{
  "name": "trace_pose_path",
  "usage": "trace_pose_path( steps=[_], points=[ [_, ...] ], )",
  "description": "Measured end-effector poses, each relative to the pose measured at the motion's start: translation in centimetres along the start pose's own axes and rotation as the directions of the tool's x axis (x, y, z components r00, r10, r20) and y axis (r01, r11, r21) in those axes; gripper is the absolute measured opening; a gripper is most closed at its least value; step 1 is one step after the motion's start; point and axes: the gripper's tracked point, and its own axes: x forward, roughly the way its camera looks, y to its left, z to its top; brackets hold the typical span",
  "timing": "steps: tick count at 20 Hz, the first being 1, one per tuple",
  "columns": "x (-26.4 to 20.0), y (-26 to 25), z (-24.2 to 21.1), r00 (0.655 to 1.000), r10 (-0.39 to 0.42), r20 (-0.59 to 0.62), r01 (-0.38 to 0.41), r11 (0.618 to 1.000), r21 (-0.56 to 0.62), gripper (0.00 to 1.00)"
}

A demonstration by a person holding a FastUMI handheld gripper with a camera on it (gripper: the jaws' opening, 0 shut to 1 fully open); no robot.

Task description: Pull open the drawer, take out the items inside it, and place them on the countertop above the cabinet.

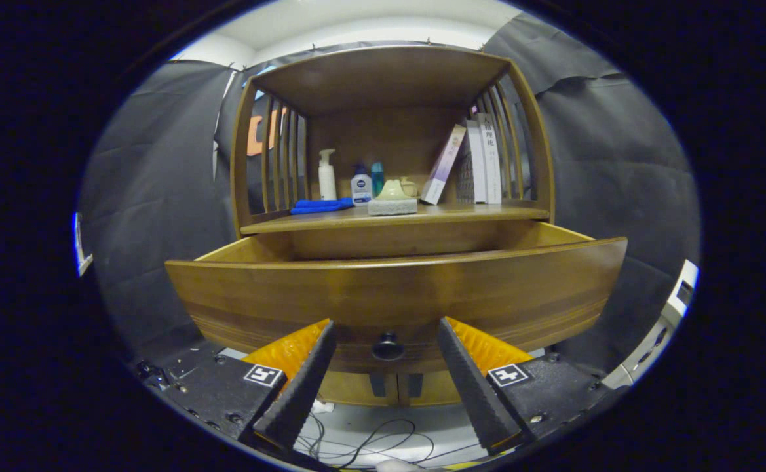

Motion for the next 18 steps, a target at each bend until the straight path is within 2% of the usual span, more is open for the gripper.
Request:
trace_pose_path(
  steps=[4, 8, 18],
  points=[
    [0.1, 0.1, 0.0, 0.999, -0.043, 0.013, 0.043, 0.999, 0.006, 0.99],
    [0.7, 0.3, 0.6, 0.998, -0.041, 0.038, 0.041, 0.999, 0.01, 1.0],
    [8.0, -0.1, 2.7, 0.998, -0.057, 0.038, 0.058, 0.998, -0.017, 1.0]
  ],
)
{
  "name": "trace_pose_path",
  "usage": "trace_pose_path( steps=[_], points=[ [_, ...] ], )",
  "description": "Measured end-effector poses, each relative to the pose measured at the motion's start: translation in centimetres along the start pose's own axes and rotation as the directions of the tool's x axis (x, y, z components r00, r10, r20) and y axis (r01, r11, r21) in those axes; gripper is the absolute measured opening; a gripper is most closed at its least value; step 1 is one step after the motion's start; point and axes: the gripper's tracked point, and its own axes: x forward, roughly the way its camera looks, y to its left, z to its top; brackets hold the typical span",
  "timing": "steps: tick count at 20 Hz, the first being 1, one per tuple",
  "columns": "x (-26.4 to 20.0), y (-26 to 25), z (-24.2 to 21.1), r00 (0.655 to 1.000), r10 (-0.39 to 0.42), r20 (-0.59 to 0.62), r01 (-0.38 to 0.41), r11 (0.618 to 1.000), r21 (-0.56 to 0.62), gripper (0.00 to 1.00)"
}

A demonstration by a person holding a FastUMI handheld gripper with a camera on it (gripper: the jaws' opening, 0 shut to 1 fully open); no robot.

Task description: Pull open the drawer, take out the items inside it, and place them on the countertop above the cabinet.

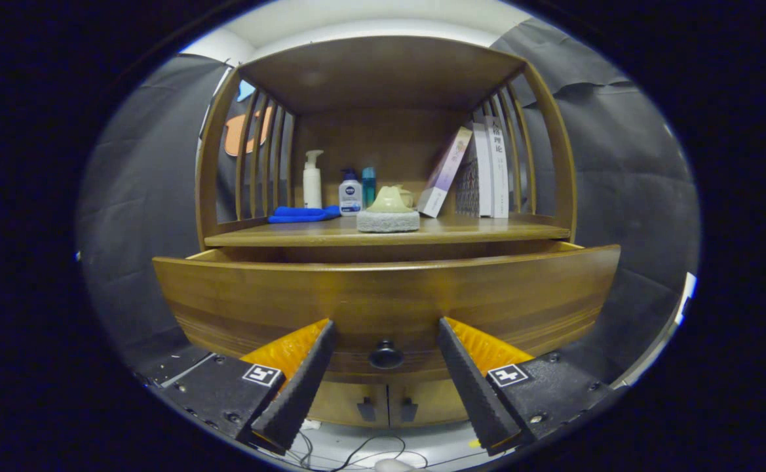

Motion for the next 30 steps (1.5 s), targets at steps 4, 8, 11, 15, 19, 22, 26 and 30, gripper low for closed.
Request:
trace_pose_path(
  steps=[4, 8, 11, 15, 19, 22, 26, 30],
  points=[
    [3.5, 0.0, 0.4, 1.0, -0.019, -0.007, 0.019, 0.999, -0.041, 0.99],
    [6.1, 0.2, 0.5, 0.999, -0.016, -0.045, 0.016, 1.0, 0.0, 1.0],
    [7.3, 0.3, 0.4, 0.997, 0.007, -0.071, -0.001, 0.997, 0.075, 0.99],
    [7.4, 0.3, 0.2, 0.998, 0.001, -0.063, 0.003, 0.998, 0.064, 1.0],
    [7.6, 0.3, 0.0, 0.997, -0.003, -0.079, 0.006, 0.999, 0.048, 1.0],
    [7.5, 0.2, 0.0, 0.994, -0.003, -0.109, 0.007, 0.999, 0.038, 1.0],
    [6.2, -0.3, 1.2, 0.994, -0.015, -0.107, 0.017, 1.0, 0.012, 1.0],
    [1.4, 0.0, 3.3, 0.995, 0.015, -0.101, -0.015, 1.0, 0.001, 1.0]
  ],
)
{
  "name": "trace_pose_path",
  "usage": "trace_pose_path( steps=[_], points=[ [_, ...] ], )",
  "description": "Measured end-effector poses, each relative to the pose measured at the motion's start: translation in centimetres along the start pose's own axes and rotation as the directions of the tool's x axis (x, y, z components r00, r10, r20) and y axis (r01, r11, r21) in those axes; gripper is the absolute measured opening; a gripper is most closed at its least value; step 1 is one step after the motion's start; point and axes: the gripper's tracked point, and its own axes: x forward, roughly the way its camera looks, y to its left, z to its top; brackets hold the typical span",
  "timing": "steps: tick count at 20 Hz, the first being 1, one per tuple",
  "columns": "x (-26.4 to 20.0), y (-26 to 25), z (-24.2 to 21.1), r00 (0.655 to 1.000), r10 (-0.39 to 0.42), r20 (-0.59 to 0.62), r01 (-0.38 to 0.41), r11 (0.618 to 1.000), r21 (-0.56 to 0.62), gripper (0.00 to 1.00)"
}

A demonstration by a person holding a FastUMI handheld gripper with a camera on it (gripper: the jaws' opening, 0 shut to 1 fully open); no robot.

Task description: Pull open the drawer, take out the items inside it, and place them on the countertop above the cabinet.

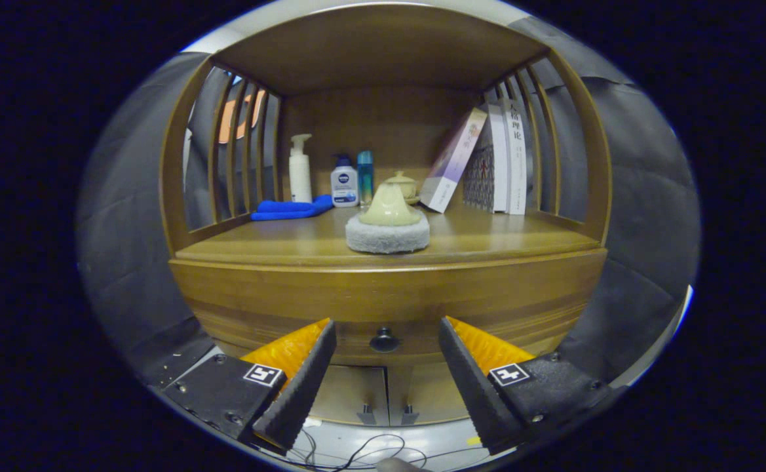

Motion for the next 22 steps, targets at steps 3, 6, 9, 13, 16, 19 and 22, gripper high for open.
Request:
trace_pose_path(
  steps=[3, 6, 9, 13, 16, 19, 22],
  points=[
    [-4.8, 0.3, 1.9, 0.999, 0.026, 0.036, -0.026, 1.0, -0.002, 1.0],
    [-9.9, 0.4, 4.0, 0.996, 0.034, 0.088, -0.036, 0.999, 0.022, 1.0],
    [-14.8, 0.4, 6.2, 0.987, 0.053, 0.149, -0.058, 0.998, 0.029, 0.99],
    [-20.3, -0.4, 8.0, 0.97, 0.069, 0.233, -0.072, 0.997, 0.004, 1.0],
    [-23.7, -1.0, 8.3, 0.959, 0.096, 0.266, -0.102, 0.995, 0.009, 0.99],
    [-25.8, -2.3, 8.9, 0.942, 0.111, 0.316, -0.126, 0.992, 0.029, 0.99],
    [-26.4, -4.0, 9.5, 0.934, 0.093, 0.345, -0.116, 0.992, 0.045, 0.99]
  ],
)
